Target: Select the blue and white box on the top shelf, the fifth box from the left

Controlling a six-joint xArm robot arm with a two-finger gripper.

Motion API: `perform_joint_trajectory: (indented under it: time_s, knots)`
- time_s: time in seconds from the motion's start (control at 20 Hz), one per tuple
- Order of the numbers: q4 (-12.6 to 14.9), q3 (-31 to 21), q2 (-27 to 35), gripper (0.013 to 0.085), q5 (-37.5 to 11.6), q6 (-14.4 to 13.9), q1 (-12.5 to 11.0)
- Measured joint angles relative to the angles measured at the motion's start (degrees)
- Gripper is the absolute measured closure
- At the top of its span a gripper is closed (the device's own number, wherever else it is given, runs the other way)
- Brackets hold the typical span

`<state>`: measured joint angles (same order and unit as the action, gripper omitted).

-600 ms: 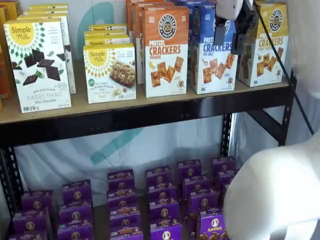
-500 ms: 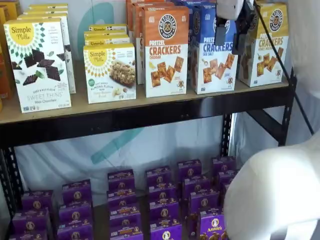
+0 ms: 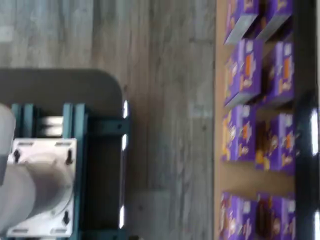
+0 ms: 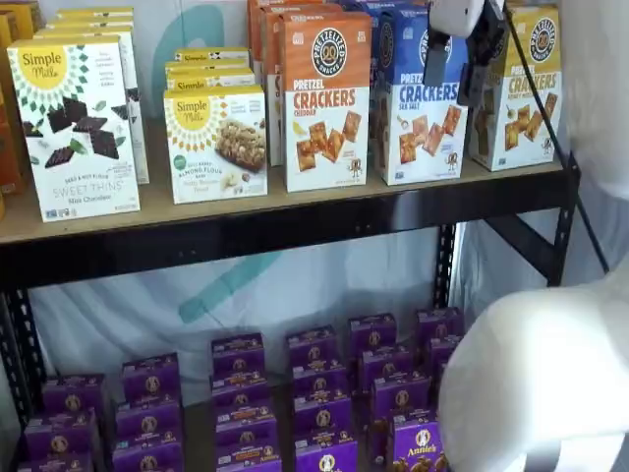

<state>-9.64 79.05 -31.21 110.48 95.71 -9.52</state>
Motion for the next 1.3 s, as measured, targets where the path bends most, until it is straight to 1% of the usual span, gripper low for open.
perform_joint_trajectory:
  time_s: [0.1,0.25,0.3,0.4,0.65,0.8,1.1,1.2,1.3]
  knots:
    - [-3.04,-0.03,-0.21,0.0130,-0.90,0.48,-1.64]
    - [-6.80,0.16,-0.34,0.0130,-2.01,0.64,-3.26]
    - [-8.07,-0.07,-0.62,0.0130,-2.83,0.62,-3.74]
    - [-11.52,-0.89,-1.50,0.0130,-5.45,0.35,-4.85]
    - [-16.30,-0.98,-2.00,0.0130,-8.85,-0.47,-6.09]
    - [-18.12,0.01,-1.48,0.0130,-9.70,-0.77,-6.80]
    - [-20.64,2.68,0.28,0.0130,-10.48,-0.88,-8.29]
    - [-21.20,3.41,0.98,0.0130,-11.37,-0.86,-8.58]
    - [-21.20,4.59,2.15,0.0130,-11.78,-0.83,-8.58]
